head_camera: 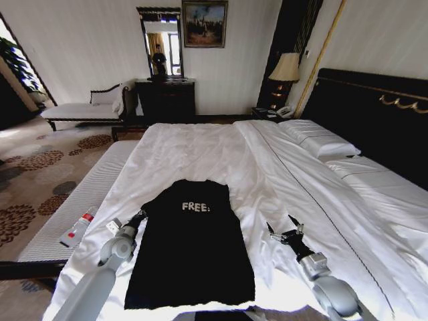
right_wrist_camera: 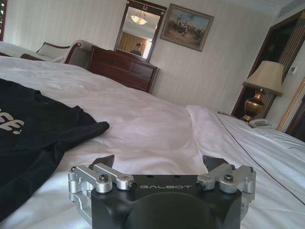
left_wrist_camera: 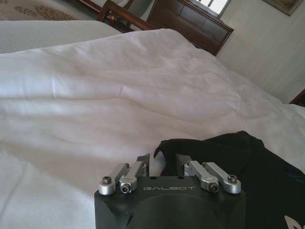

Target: Fold the clothes on the bed.

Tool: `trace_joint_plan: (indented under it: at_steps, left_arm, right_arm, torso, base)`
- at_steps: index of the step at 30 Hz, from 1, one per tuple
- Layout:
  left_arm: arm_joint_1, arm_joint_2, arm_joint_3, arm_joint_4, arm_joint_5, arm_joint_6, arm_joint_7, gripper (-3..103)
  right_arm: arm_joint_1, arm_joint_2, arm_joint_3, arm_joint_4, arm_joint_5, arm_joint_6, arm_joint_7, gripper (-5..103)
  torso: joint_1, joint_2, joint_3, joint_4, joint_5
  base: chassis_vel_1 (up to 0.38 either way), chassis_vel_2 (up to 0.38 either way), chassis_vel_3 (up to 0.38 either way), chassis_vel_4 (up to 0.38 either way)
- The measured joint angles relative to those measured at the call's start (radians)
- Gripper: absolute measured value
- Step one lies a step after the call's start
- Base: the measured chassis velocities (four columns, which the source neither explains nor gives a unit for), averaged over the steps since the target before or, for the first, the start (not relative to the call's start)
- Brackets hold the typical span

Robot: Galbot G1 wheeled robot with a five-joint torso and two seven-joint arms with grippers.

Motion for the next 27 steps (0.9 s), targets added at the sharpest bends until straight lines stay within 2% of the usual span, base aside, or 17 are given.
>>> trace_joint_plan:
  at_steps: [2, 3, 4, 6, 7, 9, 10, 13, 15, 18, 19, 20, 22, 24, 26, 27]
  left_arm:
    - [0.001, 0.000, -0.004, 0.006, 0.000, 0.000, 0.002, 32]
    - [0.004, 0.002, -0.013, 0.017, -0.002, 0.000, 0.006, 43]
    - [0.007, 0.005, -0.020, 0.024, -0.004, -0.001, 0.008, 43]
    - [0.011, 0.008, -0.025, 0.030, -0.005, -0.001, 0.012, 54]
    - [0.011, 0.008, -0.025, 0.030, -0.005, -0.001, 0.012, 54]
    - [0.014, 0.010, -0.027, 0.032, -0.005, -0.002, 0.017, 65]
    - [0.014, 0.010, -0.027, 0.032, -0.005, -0.002, 0.017, 65]
    - [0.005, 0.007, -0.018, 0.034, -0.003, -0.003, 0.026, 81]
    - [0.003, 0.006, -0.015, 0.034, -0.002, -0.003, 0.030, 81]
    - [-0.011, -0.003, -0.001, 0.029, 0.000, -0.002, 0.045, 94]
    - [-0.013, -0.004, 0.000, 0.029, 0.000, -0.002, 0.045, 94]
    - [-0.018, -0.006, 0.003, 0.028, 0.000, -0.002, 0.049, 84]
    - [-0.020, -0.007, 0.004, 0.028, 0.002, -0.002, 0.055, 84]
    - [-0.022, -0.007, 0.004, 0.031, 0.010, -0.003, 0.067, 74]
    - [-0.023, -0.008, 0.004, 0.032, 0.011, -0.003, 0.069, 74]
    - [-0.027, -0.009, 0.003, 0.040, 0.011, -0.003, 0.073, 62]
  right_arm:
    - [0.000, 0.001, -0.001, 0.000, -0.001, 0.000, 0.000, 100]
    - [0.000, 0.004, -0.003, -0.001, -0.003, 0.000, 0.000, 100]
    - [0.000, 0.006, -0.005, -0.001, -0.005, 0.000, 0.000, 100]
    - [-0.001, 0.008, -0.007, -0.002, -0.008, 0.000, 0.000, 100]
    - [-0.001, 0.008, -0.007, -0.002, -0.008, 0.000, 0.000, 100]
    - [-0.001, 0.009, -0.009, -0.003, -0.010, 0.000, 0.000, 100]
    - [-0.001, 0.009, -0.009, -0.003, -0.010, 0.000, 0.000, 100]
    - [0.000, 0.009, -0.009, -0.003, -0.009, 0.000, 0.000, 100]
    - [-0.001, 0.010, -0.009, -0.002, -0.009, 0.000, 0.000, 100]
    - [-0.011, 0.014, -0.007, 0.007, -0.007, -0.001, 0.000, 100]
    - [-0.012, 0.015, -0.006, 0.007, -0.008, -0.001, 0.000, 100]
    - [-0.013, 0.016, -0.006, 0.007, -0.009, -0.001, 0.000, 100]
    - [-0.013, 0.016, -0.006, 0.007, -0.007, -0.001, 0.000, 100]
    - [-0.016, 0.016, -0.006, 0.012, 0.007, -0.007, 0.001, 100]
    - [-0.016, 0.015, -0.007, 0.014, 0.009, -0.009, 0.001, 100]
    - [-0.016, 0.013, -0.008, 0.018, 0.012, -0.012, 0.002, 100]
  torso:
    - [0.000, 0.000, 0.000, 0.0000, 0.0000]
    - [0.000, 0.000, 0.000, 0.0000, 0.0000]
    - [0.000, 0.000, 0.000, 0.0000, 0.0002]
    - [0.000, 0.000, 0.000, 0.0000, 0.0001]
    - [0.000, 0.000, 0.000, 0.0000, 0.0001]
    - [0.000, 0.000, 0.000, 0.0000, 0.0002]
    - [0.000, 0.000, 0.000, 0.0000, 0.0002]
    - [0.000, 0.000, 0.000, 0.0000, 0.0001]
    - [0.000, 0.000, 0.000, 0.0000, 0.0001]
    - [0.000, 0.000, 0.000, -0.0002, 0.0000]
    - [0.000, 0.000, 0.000, -0.0002, 0.0000]
    - [0.000, 0.000, 0.000, -0.0002, 0.0001]
    - [0.000, 0.000, 0.000, -0.0001, 0.0000]
    - [0.000, 0.000, 0.000, -0.0001, 0.0001]
    - [0.000, 0.000, 0.000, -0.0001, 0.0001]
    - [0.000, 0.000, 0.000, 0.0000, 0.0001]
  base:
    - [0.000, 0.000, 0.000, 0.000]
    - [0.000, 0.000, 0.000, 0.000]
    - [0.000, 0.000, 0.000, 0.000]
    - [0.000, 0.000, 0.000, 0.000]
    - [0.000, 0.000, 0.000, 0.000]
    - [0.000, 0.000, 0.000, 0.000]
    - [0.000, 0.000, 0.000, 0.000]
    - [0.000, 0.000, 0.000, 0.000]
    - [0.000, 0.000, 0.000, 0.000]
    - [0.000, 0.000, 0.000, 0.000]
    - [0.000, 0.000, 0.000, 0.000]
    - [0.000, 0.000, 0.000, 0.000]
    - [0.000, 0.000, 0.000, 0.000]
    - [0.000, 0.000, 0.000, 0.000]
    - [0.000, 0.000, 0.000, 0.000]
    - [0.000, 0.000, 0.000, 0.000]
